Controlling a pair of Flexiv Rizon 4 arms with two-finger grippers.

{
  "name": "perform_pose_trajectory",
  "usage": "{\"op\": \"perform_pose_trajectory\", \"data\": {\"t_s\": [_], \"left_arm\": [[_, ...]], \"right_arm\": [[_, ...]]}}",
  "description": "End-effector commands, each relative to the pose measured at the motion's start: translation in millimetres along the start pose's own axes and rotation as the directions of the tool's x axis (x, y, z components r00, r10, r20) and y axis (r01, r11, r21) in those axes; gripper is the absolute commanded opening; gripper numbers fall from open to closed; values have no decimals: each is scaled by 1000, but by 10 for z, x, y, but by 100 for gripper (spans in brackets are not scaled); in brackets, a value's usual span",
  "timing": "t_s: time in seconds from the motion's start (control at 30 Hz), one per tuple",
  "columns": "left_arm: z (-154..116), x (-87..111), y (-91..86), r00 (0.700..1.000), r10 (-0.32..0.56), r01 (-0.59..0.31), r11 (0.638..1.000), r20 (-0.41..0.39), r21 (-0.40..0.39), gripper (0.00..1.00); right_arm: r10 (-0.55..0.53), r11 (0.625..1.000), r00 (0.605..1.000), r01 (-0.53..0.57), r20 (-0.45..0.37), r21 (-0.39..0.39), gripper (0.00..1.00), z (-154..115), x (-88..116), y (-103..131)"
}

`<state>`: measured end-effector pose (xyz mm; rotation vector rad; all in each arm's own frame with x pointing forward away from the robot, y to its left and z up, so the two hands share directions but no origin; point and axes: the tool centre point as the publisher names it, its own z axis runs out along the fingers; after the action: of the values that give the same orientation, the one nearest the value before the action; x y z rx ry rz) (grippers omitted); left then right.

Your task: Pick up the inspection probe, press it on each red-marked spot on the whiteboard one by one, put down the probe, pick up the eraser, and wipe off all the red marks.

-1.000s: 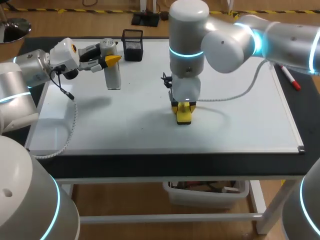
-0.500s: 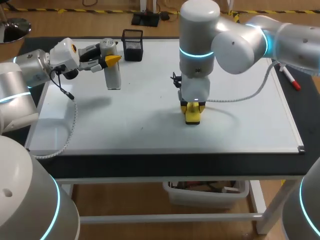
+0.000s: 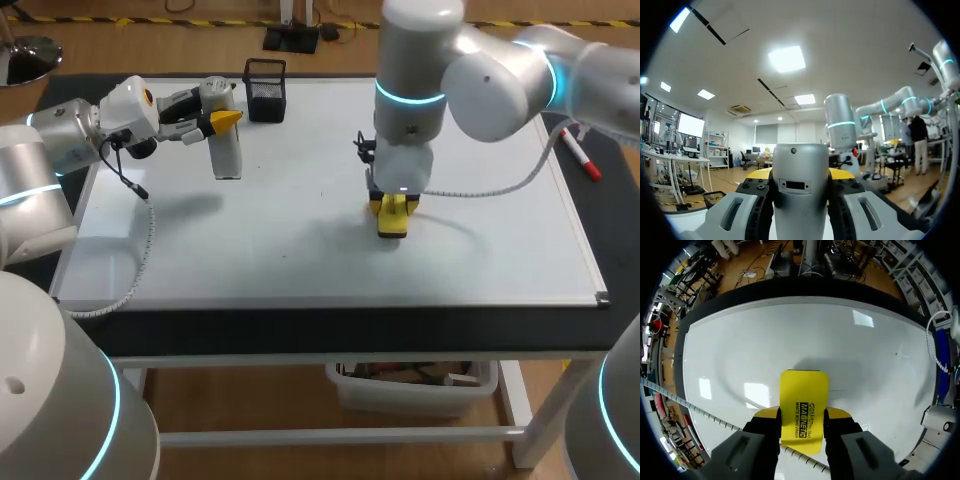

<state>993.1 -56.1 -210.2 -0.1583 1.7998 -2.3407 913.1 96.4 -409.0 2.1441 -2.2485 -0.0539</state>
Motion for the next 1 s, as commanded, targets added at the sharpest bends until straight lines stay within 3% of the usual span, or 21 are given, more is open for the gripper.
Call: {"op": "perform_pose_trajectory", "data": {"t_s": [0.03,0.37,0.53,1.0], "left_arm": [[8,10,-6,1000,3,-3,1000,4,1,0],[8,10,-6,1000,3,-3,1000,4,1,0],[8,10,-6,1000,3,-3,1000,4,1,0],[8,10,-6,1000,3,-3,1000,4,1,0]], "right_arm": [[-2,1000,1000,2,0,5,0,-12,18,7],[8,1000,1000,-8,-2,10,0,-15,26,-41],[-16,998,999,18,-40,52,0,-73,14,-410],[-60,998,998,59,9,16,0,-74,5,-1507]]}}
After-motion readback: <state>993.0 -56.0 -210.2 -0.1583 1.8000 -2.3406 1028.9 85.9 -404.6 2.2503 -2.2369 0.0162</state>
